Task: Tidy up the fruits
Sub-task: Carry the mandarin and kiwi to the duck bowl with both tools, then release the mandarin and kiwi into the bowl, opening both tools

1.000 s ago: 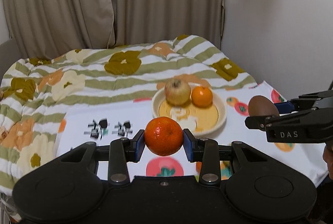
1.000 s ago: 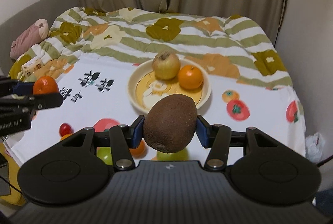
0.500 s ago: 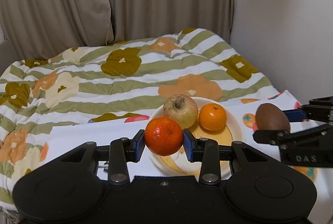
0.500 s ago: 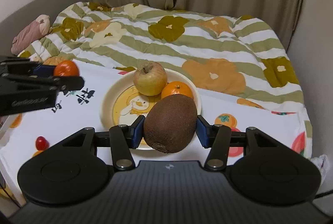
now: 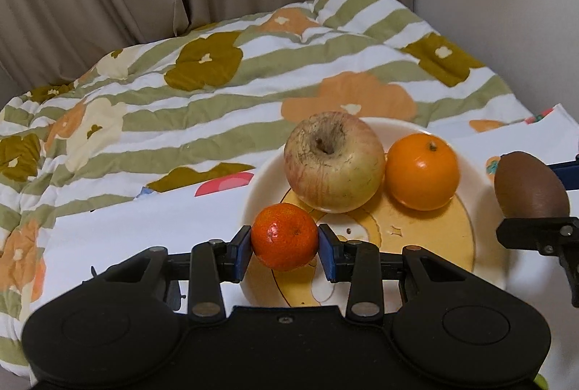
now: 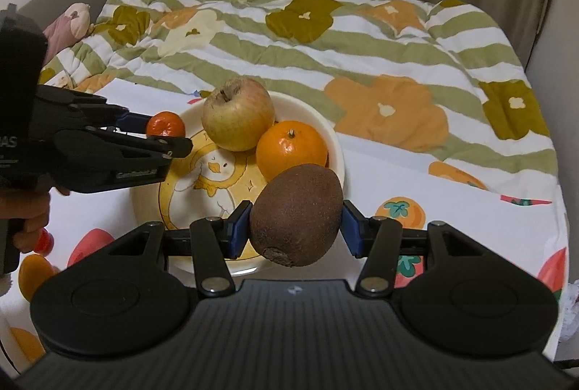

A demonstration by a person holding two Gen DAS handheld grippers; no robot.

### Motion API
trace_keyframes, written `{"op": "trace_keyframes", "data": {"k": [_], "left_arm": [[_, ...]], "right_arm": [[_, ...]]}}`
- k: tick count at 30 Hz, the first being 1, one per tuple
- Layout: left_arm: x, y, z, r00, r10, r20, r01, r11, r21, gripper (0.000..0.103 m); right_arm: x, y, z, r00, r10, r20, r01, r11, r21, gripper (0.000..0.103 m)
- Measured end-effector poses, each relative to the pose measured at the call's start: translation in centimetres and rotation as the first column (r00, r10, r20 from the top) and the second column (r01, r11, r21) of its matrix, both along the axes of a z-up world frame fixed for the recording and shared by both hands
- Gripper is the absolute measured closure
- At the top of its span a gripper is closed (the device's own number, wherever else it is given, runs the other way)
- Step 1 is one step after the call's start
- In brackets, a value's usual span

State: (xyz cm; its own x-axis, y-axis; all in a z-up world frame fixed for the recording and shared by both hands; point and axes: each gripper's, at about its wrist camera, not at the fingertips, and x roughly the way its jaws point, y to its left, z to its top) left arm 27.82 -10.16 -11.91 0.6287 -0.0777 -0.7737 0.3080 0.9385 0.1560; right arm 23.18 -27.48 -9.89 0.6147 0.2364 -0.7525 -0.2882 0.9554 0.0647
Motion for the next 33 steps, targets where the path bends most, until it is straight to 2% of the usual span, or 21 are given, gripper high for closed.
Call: {"op": "trace_keyframes", "data": {"k": [5, 6, 7, 9, 21, 33], "left_arm": [[0.6, 0.1, -0.3, 1.000, 0.008, -0.006, -0.008, 1.000, -0.006, 0.059], [0.5, 0.2, -0.2, 1.000, 0.009, 0.003, -0.009, 1.000, -0.008, 0.047], [0.4, 0.2, 0.0, 1.000, 0.013, 0.013, -0.012, 1.000, -0.006, 0.026], [0.0, 0.3, 0.4, 0.999, 0.020, 0.035, -0.020, 1.000, -0.004, 0.014], [-3.7, 3.2, 3.4, 0.996, 0.080, 0.032, -0.077, 0.992, -0.097, 0.012], [-6.1, 4.9, 4.4, 0.988, 0.150, 0.017, -0.146, 0.978, -0.148, 0.012]], "right_arm": [[0.4, 0.2, -0.4, 1.000, 0.012, -0.013, -0.012, 1.000, 0.005, 0.036], [0.4, 0.2, -0.4, 1.000, 0.013, -0.014, -0.013, 1.000, 0.005, 0.036], [0.4, 0.3, -0.4, 1.000, 0.014, -0.015, -0.014, 1.000, 0.004, 0.036], [0.4, 0.3, -0.4, 1.000, 0.016, -0.014, -0.016, 1.000, 0.004, 0.036], [0.6, 0.7, -0.5, 0.999, 0.034, -0.021, -0.035, 0.999, -0.024, 0.036], [1.7, 3.8, -2.0, 0.989, 0.119, -0.086, -0.126, 0.989, -0.077, 0.036]]}}
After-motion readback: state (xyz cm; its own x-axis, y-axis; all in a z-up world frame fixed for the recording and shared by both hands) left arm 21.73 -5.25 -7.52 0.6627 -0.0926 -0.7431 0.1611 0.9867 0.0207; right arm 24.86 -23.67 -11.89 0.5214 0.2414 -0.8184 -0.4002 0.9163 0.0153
